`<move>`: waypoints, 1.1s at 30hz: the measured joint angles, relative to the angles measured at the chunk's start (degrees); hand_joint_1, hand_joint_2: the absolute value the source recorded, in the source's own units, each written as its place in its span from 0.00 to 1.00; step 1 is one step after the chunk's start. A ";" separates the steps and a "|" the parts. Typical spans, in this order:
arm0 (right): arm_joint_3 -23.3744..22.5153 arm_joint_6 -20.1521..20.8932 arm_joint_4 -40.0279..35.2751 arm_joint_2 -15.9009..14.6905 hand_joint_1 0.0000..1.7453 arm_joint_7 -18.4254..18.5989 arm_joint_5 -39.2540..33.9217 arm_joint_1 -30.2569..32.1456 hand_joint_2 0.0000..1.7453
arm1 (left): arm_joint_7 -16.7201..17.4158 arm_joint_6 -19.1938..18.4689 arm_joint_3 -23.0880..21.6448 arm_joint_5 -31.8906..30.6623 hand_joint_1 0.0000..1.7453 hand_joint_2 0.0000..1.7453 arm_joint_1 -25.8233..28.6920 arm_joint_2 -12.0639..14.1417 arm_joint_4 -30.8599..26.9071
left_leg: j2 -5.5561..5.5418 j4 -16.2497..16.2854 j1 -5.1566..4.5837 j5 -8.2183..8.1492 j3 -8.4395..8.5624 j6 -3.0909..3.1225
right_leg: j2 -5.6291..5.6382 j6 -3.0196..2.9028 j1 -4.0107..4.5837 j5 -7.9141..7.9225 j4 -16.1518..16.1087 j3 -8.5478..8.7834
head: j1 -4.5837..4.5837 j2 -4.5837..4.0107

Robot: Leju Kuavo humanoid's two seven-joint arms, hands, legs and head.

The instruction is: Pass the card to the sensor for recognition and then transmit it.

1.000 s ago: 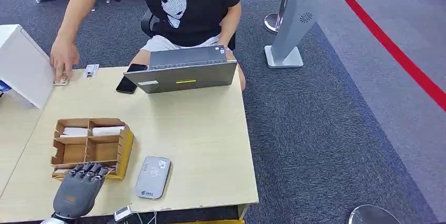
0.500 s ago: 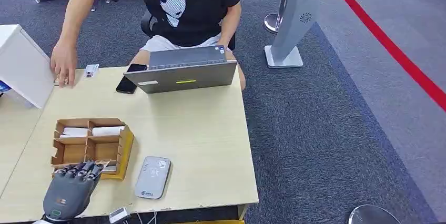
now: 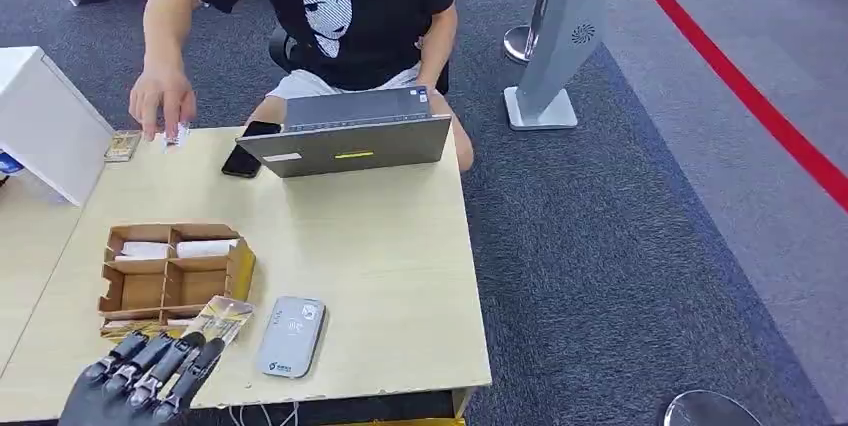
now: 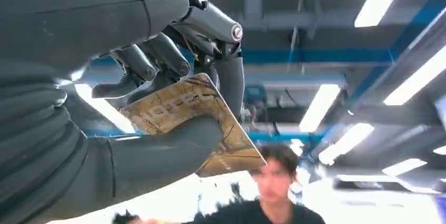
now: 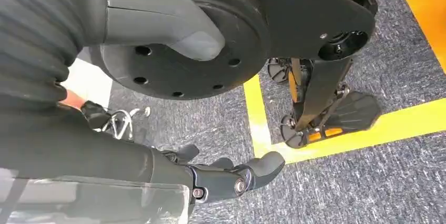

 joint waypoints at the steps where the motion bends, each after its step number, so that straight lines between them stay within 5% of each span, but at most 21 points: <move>1: 0.00 0.04 0.00 0.00 0.00 0.18 0.63 -0.03 1.00 | 2.40 0.33 0.39 -3.10 1.00 1.00 -0.75 0.18 0.02 | -0.02 0.00 0.01 0.01 0.01 -0.01 | -0.03 0.00 0.01 0.00 0.01 0.00 | 0.00 -0.02; 5: 0.04 0.94 -0.02 -0.02 0.00 0.92 2.83 -0.21 1.00 | 6.35 -0.62 4.07 0.68 1.00 1.00 -8.20 2.28 4.73 | -0.21 0.00 0.06 0.17 0.02 -0.11 | -0.20 -0.07 0.04 0.05 0.05 -0.02 | -0.02 0.00; 10: 0.55 1.97 -0.07 -0.20 0.00 1.18 4.89 -0.78 1.00 | 4.42 -1.23 11.17 5.85 1.00 1.00 -21.49 4.77 19.16 | -0.11 -0.01 0.11 0.38 0.00 -0.25 | -0.08 -0.29 0.12 0.27 0.20 -0.05 | -0.07 -0.02; 19: 0.74 2.12 -0.07 -0.35 0.00 1.38 6.58 -1.02 1.00 | 5.00 -1.60 15.43 4.54 1.00 1.00 -34.24 5.75 35.16 | -0.16 0.00 0.10 0.38 -0.08 -0.24 | -0.10 -0.28 0.11 0.27 0.20 -0.13 | -0.07 -0.02; 33: 1.01 2.38 -0.07 -0.37 0.00 1.22 6.93 -1.10 1.00 | 5.41 -0.90 15.39 3.34 1.00 1.00 -37.87 5.44 41.46 | 0.24 0.00 0.10 0.31 -0.14 -0.23 | 0.33 -0.29 0.12 0.28 0.20 -0.33 | -0.09 -0.02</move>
